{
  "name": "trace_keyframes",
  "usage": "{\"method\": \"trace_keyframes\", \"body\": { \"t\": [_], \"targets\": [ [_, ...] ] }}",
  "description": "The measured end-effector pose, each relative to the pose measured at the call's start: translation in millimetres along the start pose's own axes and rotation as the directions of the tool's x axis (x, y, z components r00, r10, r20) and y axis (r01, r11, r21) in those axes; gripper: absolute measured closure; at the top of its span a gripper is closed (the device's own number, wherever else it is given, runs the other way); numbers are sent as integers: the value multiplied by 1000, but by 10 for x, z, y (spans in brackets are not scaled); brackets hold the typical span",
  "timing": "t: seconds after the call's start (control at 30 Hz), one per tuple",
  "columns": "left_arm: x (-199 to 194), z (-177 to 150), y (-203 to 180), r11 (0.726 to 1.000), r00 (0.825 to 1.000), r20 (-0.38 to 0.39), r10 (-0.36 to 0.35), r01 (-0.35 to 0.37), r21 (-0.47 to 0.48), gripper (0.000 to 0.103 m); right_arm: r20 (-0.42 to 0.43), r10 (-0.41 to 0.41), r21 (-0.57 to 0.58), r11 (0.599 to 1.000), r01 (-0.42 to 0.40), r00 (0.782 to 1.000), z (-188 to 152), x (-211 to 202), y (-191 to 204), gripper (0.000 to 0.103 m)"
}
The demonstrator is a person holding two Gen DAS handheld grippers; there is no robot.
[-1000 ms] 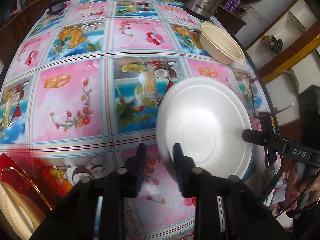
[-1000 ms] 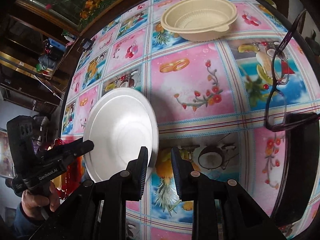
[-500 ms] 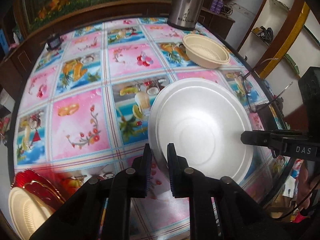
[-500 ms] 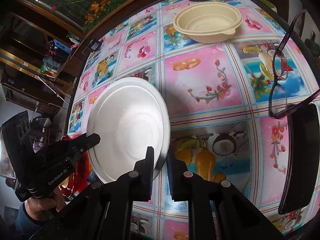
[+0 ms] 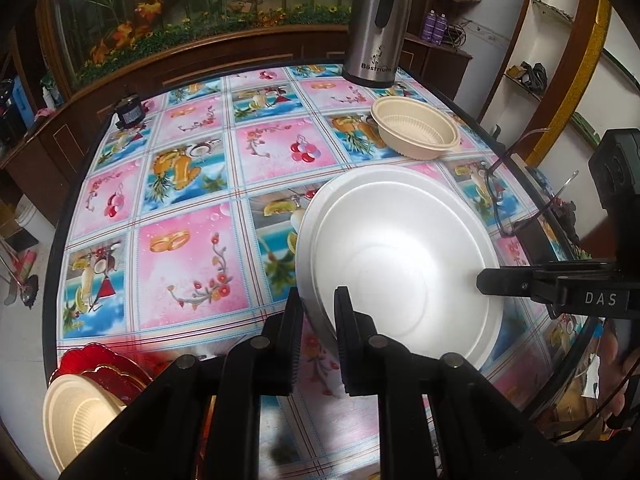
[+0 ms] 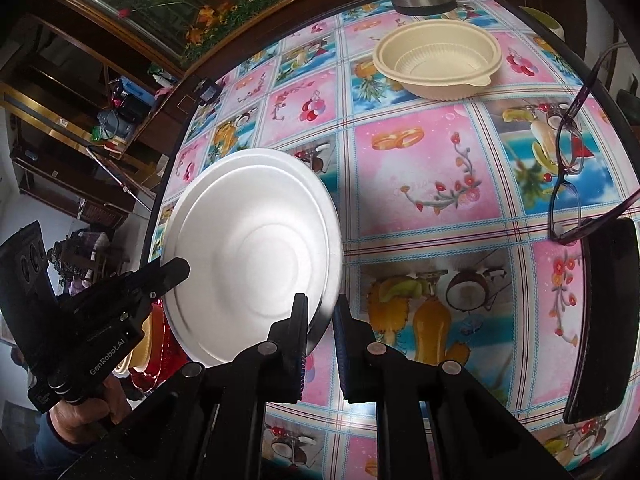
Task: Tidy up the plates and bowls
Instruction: 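Lift the white foam bowl with the right gripper and carry it toward the stack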
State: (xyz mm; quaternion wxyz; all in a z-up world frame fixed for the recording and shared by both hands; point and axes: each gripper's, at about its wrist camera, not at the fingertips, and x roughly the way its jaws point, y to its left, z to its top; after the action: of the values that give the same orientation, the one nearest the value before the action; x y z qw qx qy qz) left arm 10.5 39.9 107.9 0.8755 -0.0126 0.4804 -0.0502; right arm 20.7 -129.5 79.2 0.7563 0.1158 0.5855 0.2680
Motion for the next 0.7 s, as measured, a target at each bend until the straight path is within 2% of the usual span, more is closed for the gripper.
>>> {"method": "trace_keyframes", "body": {
  "t": [0.7],
  "targets": [
    [-268, -53, 121, 998, 996, 59, 60, -59, -15, 89, 4, 21, -66, 998, -21, 1000, 45, 6, 279, 89]
  ]
}}
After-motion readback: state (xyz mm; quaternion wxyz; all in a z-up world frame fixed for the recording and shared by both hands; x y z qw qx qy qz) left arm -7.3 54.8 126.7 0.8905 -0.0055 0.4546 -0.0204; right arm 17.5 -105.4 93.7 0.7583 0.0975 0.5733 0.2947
